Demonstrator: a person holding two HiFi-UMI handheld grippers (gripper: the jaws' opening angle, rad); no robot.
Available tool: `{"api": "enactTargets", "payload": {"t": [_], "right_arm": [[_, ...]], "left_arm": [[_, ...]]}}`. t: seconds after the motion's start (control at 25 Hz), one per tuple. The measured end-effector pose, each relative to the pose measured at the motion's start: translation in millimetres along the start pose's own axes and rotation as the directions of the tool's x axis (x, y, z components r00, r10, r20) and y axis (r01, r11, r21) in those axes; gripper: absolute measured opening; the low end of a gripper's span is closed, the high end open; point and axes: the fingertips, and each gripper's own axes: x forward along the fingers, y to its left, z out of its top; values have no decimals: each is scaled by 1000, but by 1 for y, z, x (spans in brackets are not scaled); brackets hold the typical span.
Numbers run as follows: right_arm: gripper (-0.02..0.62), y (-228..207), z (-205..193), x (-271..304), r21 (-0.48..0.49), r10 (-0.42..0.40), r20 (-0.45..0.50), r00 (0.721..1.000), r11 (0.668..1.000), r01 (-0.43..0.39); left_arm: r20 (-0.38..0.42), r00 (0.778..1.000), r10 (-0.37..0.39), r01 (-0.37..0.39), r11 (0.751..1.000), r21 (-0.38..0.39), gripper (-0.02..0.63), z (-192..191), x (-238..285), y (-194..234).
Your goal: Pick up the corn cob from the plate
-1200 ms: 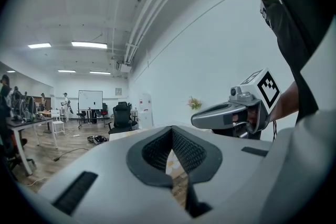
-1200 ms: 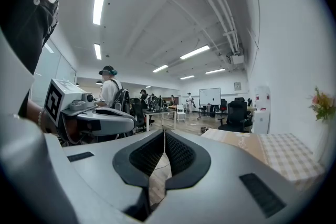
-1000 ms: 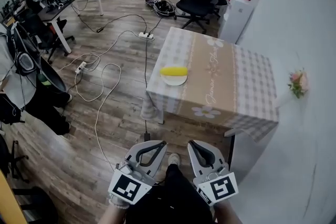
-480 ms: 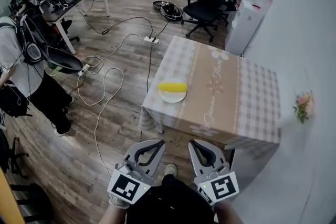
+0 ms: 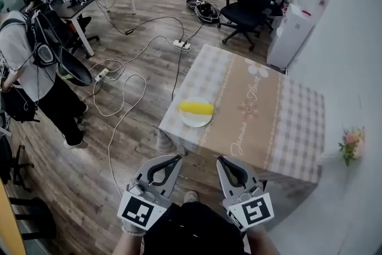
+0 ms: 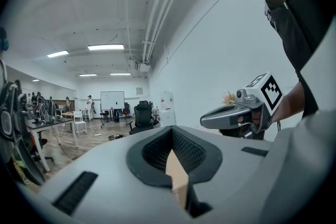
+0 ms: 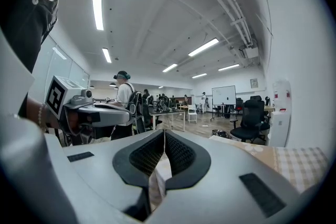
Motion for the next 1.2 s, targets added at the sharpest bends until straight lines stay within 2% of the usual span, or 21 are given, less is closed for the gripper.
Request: {"api": "enactTargets", "payload": {"t": [0.32, 0.84, 1.2], "right_arm": [[43, -16, -1, 0, 19, 19, 24, 1000, 1000, -19], [43, -37, -3, -14, 30, -63, 43, 997, 998, 61], [43, -61, -1, 6, 30, -123, 9, 992, 992, 123]], "left_arm": [[-21, 999, 38, -37, 999, 16, 12, 4, 10, 2], [-2, 999, -41, 41, 998, 53, 12, 16, 36, -8], [3, 998, -67, 67, 995, 69, 12, 15, 70, 25]]}}
